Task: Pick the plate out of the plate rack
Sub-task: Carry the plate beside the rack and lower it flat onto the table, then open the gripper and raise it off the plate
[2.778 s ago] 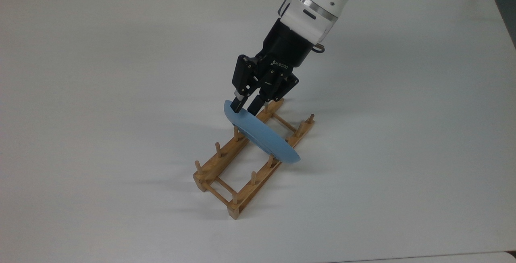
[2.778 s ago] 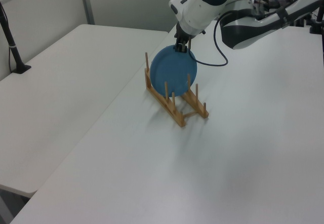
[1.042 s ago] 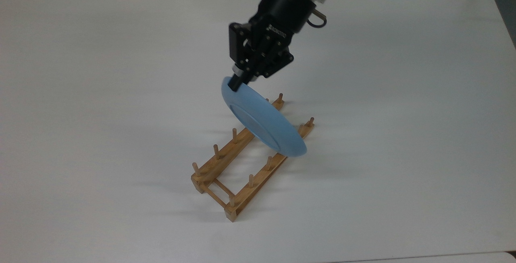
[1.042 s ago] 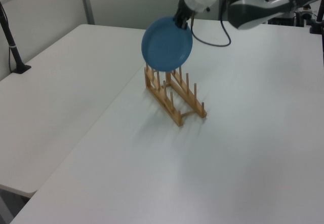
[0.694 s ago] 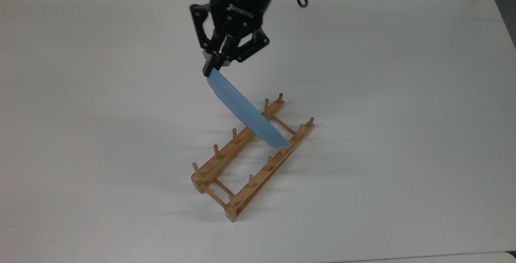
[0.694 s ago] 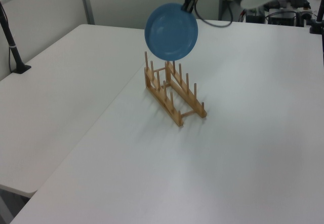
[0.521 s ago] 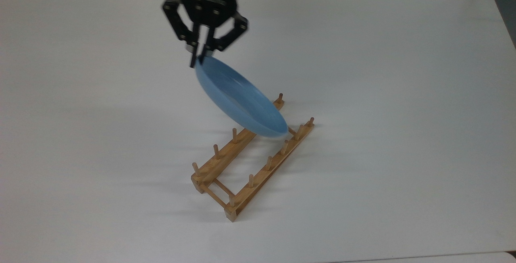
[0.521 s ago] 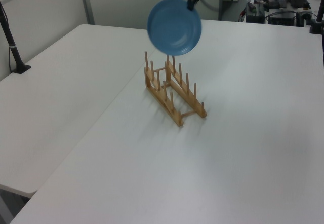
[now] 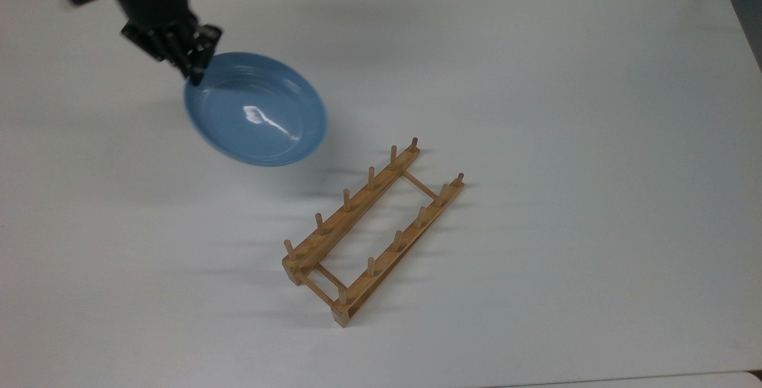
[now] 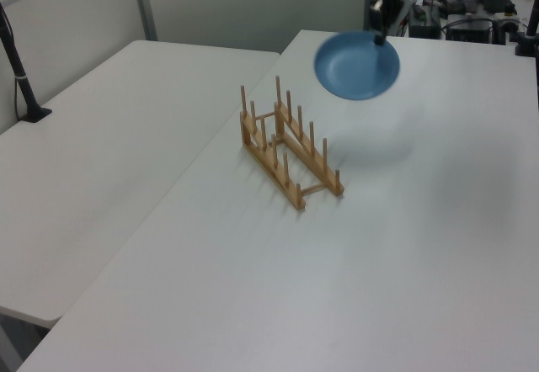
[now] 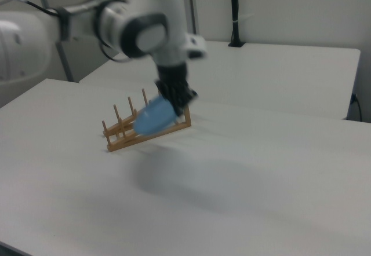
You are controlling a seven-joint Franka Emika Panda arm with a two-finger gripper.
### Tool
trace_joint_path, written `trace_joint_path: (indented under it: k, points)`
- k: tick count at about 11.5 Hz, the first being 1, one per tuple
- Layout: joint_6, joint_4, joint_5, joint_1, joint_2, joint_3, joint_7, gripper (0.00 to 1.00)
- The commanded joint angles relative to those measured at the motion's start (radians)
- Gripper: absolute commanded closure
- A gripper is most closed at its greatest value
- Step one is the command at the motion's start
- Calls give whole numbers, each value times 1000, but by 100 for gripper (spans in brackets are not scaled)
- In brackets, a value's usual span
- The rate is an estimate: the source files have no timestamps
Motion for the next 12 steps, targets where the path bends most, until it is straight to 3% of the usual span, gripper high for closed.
trace_joint_path:
  k: [1, 5, 6, 7, 8, 9, 11, 12]
  points:
    - [-8, 3, 43, -68, 146, -45, -200, 92]
    - [15, -24, 29, -73, 234, -51, -256, 89]
    - [42, -43, 26, -73, 234, -52, -267, 77]
    - [47, -48, 21, -73, 235, -54, -270, 58]
    - [46, -48, -11, -73, 234, -58, -273, 31]
    - [43, -46, -28, -73, 231, -63, -273, 27]
    - [36, -43, -29, -58, 203, -68, -230, 0]
    - [36, -43, -34, -15, 167, -71, -158, 0]
